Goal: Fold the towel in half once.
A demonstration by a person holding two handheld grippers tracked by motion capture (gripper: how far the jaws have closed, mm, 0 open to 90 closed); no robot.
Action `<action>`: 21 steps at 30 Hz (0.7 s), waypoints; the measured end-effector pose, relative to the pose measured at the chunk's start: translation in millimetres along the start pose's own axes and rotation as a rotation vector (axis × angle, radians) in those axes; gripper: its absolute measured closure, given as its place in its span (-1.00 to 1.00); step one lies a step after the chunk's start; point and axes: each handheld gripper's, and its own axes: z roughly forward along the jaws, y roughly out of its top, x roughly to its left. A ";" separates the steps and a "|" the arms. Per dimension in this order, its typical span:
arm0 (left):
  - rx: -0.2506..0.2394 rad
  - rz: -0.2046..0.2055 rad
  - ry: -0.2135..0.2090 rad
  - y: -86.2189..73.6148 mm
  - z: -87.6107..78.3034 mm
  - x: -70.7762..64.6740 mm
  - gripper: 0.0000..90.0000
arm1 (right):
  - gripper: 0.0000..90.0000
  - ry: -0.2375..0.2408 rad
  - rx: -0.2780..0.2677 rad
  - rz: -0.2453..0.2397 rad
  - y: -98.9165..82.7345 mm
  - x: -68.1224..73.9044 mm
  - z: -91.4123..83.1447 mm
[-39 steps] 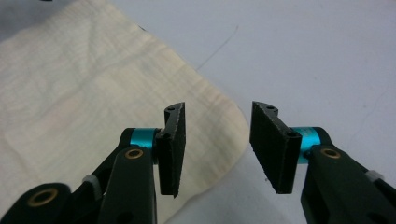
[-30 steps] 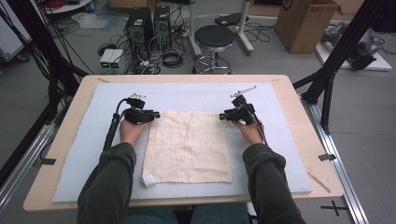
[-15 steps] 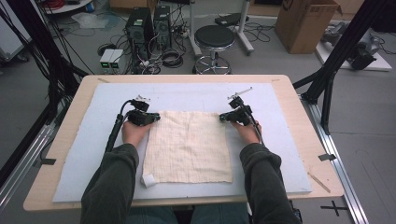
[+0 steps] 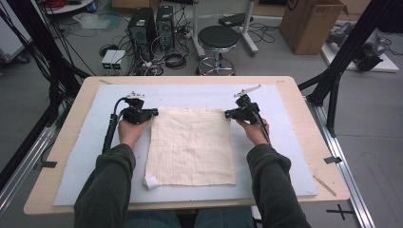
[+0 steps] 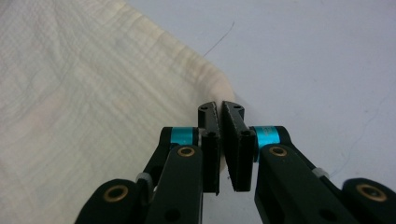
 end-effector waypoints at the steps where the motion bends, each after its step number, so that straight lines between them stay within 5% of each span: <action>1: -0.012 -0.006 -0.002 1.0 -1.9 0.0 0.94 | 0.90 0.000 -0.002 -0.001 2.4 1.0 -1.5; 7: -0.062 -0.022 -0.016 6.6 -17.9 5.6 0.94 | 0.90 0.003 -0.060 -0.022 19.6 5.7 -14.6; 14: -0.061 0.020 -0.038 6.2 -24.9 -0.7 0.94 | 0.90 0.019 -0.044 -0.015 20.1 8.2 -15.3; 21: -0.078 0.016 -0.048 2.6 -33.0 -2.0 0.94 | 0.90 0.043 -0.066 -0.015 19.9 8.9 -23.8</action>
